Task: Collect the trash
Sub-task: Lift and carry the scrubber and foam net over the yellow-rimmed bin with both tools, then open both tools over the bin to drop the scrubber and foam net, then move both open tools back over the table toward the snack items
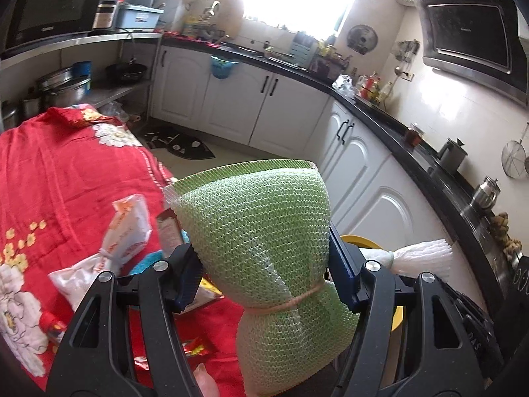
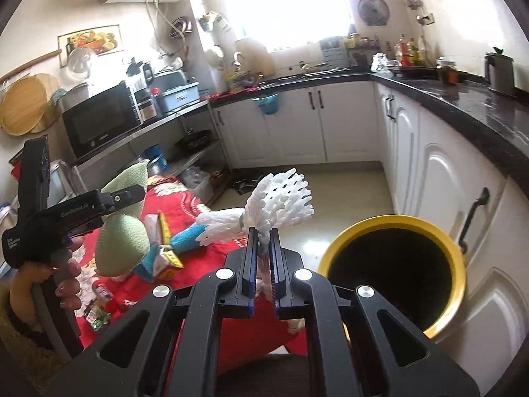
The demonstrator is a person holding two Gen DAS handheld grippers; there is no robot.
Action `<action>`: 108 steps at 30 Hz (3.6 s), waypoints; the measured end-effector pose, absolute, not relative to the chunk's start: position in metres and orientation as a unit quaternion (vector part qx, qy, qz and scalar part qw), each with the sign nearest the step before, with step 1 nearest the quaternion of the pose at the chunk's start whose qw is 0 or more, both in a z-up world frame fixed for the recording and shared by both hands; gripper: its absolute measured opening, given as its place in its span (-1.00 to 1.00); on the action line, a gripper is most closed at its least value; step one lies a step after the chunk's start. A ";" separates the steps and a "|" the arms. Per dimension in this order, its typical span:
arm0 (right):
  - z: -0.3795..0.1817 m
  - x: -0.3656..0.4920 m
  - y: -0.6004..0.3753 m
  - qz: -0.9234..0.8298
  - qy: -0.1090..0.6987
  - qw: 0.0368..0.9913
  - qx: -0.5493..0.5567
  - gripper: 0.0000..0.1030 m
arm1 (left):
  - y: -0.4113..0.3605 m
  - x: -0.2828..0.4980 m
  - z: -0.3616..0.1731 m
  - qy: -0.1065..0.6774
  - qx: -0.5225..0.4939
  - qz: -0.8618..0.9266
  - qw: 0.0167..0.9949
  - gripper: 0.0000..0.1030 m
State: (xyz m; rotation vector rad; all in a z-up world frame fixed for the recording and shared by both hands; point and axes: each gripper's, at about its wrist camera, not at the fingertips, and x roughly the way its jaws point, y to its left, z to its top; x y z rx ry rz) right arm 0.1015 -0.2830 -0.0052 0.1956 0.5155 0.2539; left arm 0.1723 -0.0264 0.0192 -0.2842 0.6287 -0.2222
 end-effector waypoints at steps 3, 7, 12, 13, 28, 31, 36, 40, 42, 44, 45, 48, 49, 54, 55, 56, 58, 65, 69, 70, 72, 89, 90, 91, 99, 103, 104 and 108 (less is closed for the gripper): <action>-0.005 0.099 -0.292 0.112 0.251 0.956 0.100 -0.86 | -0.038 0.175 0.021 0.306 -0.133 -0.119 0.935 0.11; -0.005 0.097 -0.303 0.096 0.247 0.959 0.102 -0.86 | -0.051 0.178 0.023 0.305 -0.127 -0.131 0.935 0.11; -0.003 0.096 -0.318 0.074 0.242 0.962 0.103 -0.86 | -0.070 0.182 0.024 0.305 -0.117 -0.146 0.934 0.11; -0.003 0.095 -0.322 0.068 0.241 0.963 0.101 -0.86 | -0.075 0.183 0.023 0.305 -0.114 -0.150 0.934 0.11; -0.012 0.090 -0.361 -0.005 0.242 0.965 0.100 -0.86 | -0.139 0.192 0.019 0.307 -0.082 -0.203 0.926 0.11; -0.017 0.090 -0.367 -0.017 0.244 0.965 0.097 -0.86 | -0.149 0.195 0.017 0.307 -0.080 -0.211 0.925 0.11; -0.025 0.092 -0.371 -0.042 0.251 0.963 0.085 -0.86 | -0.165 0.199 0.013 0.306 -0.075 -0.223 0.922 0.11; -0.037 0.094 -0.373 -0.060 0.260 0.961 0.075 -0.86 | -0.179 0.205 0.007 0.306 -0.069 -0.231 0.921 0.11; -0.044 0.098 -0.376 -0.065 0.268 0.958 0.075 -0.86 | -0.184 0.208 0.005 0.307 -0.067 -0.232 0.920 0.11; -0.051 0.100 -0.378 -0.069 0.274 0.957 0.074 -0.86 | -0.191 0.211 0.001 0.308 -0.067 -0.236 0.919 0.11; -0.055 0.101 -0.380 -0.071 0.277 0.955 0.074 -0.86 | -0.196 0.214 -0.002 0.310 -0.065 -0.239 0.918 0.11; -0.066 0.105 -0.383 -0.077 0.289 0.951 0.076 -0.86 | -0.207 0.220 -0.007 0.310 -0.060 -0.244 0.917 0.11; -0.069 0.106 -0.383 -0.078 0.292 0.950 0.077 -0.86 | -0.210 0.222 -0.009 0.311 -0.058 -0.245 0.916 0.11; -0.085 0.110 -0.389 -0.086 0.306 0.945 0.079 -0.86 | -0.226 0.232 -0.021 0.318 -0.052 -0.252 0.912 0.11; -0.089 0.111 -0.389 -0.087 0.310 0.944 0.078 -0.86 | -0.229 0.234 -0.024 0.320 -0.052 -0.253 0.911 0.11; -0.093 0.112 -0.388 -0.088 0.314 0.942 0.075 -0.86 | -0.232 0.236 -0.026 0.323 -0.051 -0.254 0.910 0.11; -0.099 0.114 -0.390 -0.090 0.319 0.941 0.073 -0.86 | -0.236 0.238 -0.031 0.327 -0.051 -0.256 0.908 0.11; -0.117 0.118 -0.390 -0.094 0.341 0.932 0.075 -0.85 | -0.250 0.247 -0.046 0.340 -0.046 -0.259 0.903 0.12; -0.122 0.120 -0.390 -0.095 0.350 0.929 0.077 -0.85 | -0.255 0.252 -0.055 0.348 -0.046 -0.262 0.899 0.12; -0.124 0.121 -0.391 -0.096 0.354 0.927 0.079 -0.85 | -0.257 0.253 -0.058 0.350 -0.047 -0.262 0.898 0.12; -0.127 0.122 -0.392 -0.095 0.359 0.924 0.085 -0.85 | -0.259 0.255 -0.062 0.355 -0.047 -0.262 0.896 0.13; -0.135 0.126 -0.397 -0.097 0.370 0.918 0.110 -0.11 | -0.257 0.263 -0.079 0.387 -0.062 -0.268 0.880 0.65; -0.135 0.125 -0.397 -0.098 0.369 0.917 0.113 0.00 | -0.256 0.263 -0.078 0.387 -0.063 -0.266 0.881 0.70; -0.135 0.125 -0.398 -0.099 0.368 0.918 0.114 0.05 | -0.253 0.263 -0.078 0.388 -0.065 -0.263 0.881 0.74; -0.130 0.122 -0.395 -0.103 0.359 0.921 0.111 0.29 | -0.233 0.264 -0.069 0.391 -0.077 -0.234 0.887 0.79; -0.125 0.122 -0.395 -0.105 0.352 0.923 0.111 0.36 | -0.220 0.261 -0.065 0.391 -0.084 -0.222 0.889 0.79; -0.123 0.121 -0.394 -0.104 0.350 0.924 0.111 0.36 | -0.217 0.259 -0.063 0.390 -0.085 -0.220 0.890 0.79; -0.118 0.120 -0.392 -0.103 0.344 0.927 0.111 0.39 | -0.206 0.254 -0.057 0.386 -0.088 -0.214 0.893 0.79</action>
